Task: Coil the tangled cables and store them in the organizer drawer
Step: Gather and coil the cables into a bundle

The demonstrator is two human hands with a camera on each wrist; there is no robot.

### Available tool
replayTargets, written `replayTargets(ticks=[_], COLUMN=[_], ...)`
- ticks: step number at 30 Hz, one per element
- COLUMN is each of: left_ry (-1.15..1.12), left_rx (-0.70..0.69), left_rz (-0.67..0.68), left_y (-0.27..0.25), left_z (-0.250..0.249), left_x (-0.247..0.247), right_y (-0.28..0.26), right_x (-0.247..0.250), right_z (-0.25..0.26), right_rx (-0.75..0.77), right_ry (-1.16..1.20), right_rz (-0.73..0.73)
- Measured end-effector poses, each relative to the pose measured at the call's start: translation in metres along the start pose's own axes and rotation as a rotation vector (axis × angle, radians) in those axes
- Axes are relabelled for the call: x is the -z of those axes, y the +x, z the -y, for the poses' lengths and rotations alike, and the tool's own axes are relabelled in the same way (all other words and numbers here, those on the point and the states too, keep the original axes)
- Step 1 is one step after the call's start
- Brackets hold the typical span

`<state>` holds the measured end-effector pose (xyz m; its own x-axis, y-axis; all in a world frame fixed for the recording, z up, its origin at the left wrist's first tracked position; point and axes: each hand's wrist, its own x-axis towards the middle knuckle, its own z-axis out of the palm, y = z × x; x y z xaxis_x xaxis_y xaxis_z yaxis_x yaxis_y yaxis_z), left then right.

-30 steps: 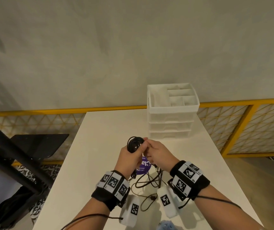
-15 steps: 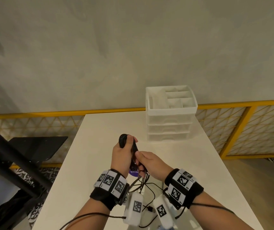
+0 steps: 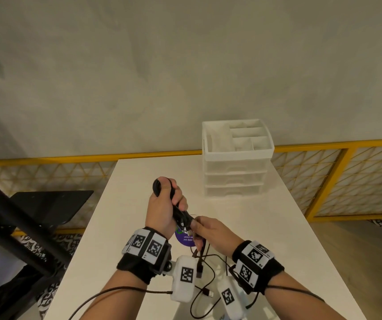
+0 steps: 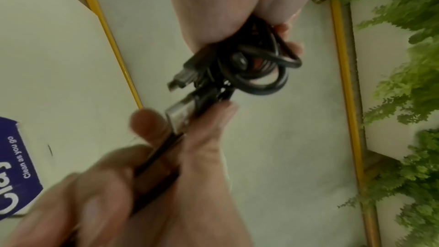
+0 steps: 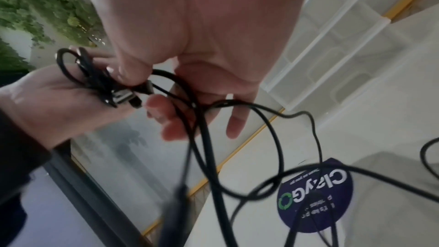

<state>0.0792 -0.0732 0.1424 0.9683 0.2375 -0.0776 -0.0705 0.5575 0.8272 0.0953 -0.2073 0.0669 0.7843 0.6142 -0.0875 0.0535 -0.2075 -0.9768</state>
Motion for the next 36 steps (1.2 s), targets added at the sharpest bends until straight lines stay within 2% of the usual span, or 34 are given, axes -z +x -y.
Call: replayTargets(ticks=[4, 8, 11, 15, 20, 23, 26, 30, 32, 36], left_ry=[-0.048, -0.081, -0.082, -0.059, -0.037, 0.008, 0.096, 0.279, 0.419, 0.931], left_rx=[-0.058, -0.095, -0.107, -0.133, -0.193, -0.277, -0.399, -0.494, -0.495, -0.434], left_rz=[-0.036, -0.057, -0.067, -0.081, -0.099, -0.178, -0.286, -0.336, -0.269, -0.027], left_y=[0.005, 0.008, 0.009, 0.008, 0.007, 0.006, 0.005, 0.006, 0.006, 0.010], left_z=[-0.012, -0.023, -0.026, -0.024, -0.020, -0.022, -0.028, -0.029, -0.024, -0.014], left_x=[0.004, 0.008, 0.009, 0.003, -0.003, -0.003, 0.001, 0.009, 0.015, 0.028], right_y=[-0.005, -0.005, -0.005, -0.004, -0.002, -0.005, -0.008, -0.012, -0.014, -0.015], right_x=[0.004, 0.011, 0.012, 0.007, -0.005, -0.009, -0.009, -0.010, -0.010, -0.002], right_z=[-0.010, -0.026, -0.029, -0.022, 0.001, 0.002, -0.006, 0.002, 0.014, 0.039], right_rx=[-0.027, -0.053, -0.032, -0.014, -0.026, -0.052, -0.108, -0.062, -0.017, 0.071], right_ry=[-0.158, -0.539, -0.678, -0.461, 0.093, 0.137, -0.035, -0.499, -0.629, -0.695], right_rz=[0.013, -0.029, -0.012, -0.033, -0.018, 0.004, 0.015, 0.008, 0.045, 0.053])
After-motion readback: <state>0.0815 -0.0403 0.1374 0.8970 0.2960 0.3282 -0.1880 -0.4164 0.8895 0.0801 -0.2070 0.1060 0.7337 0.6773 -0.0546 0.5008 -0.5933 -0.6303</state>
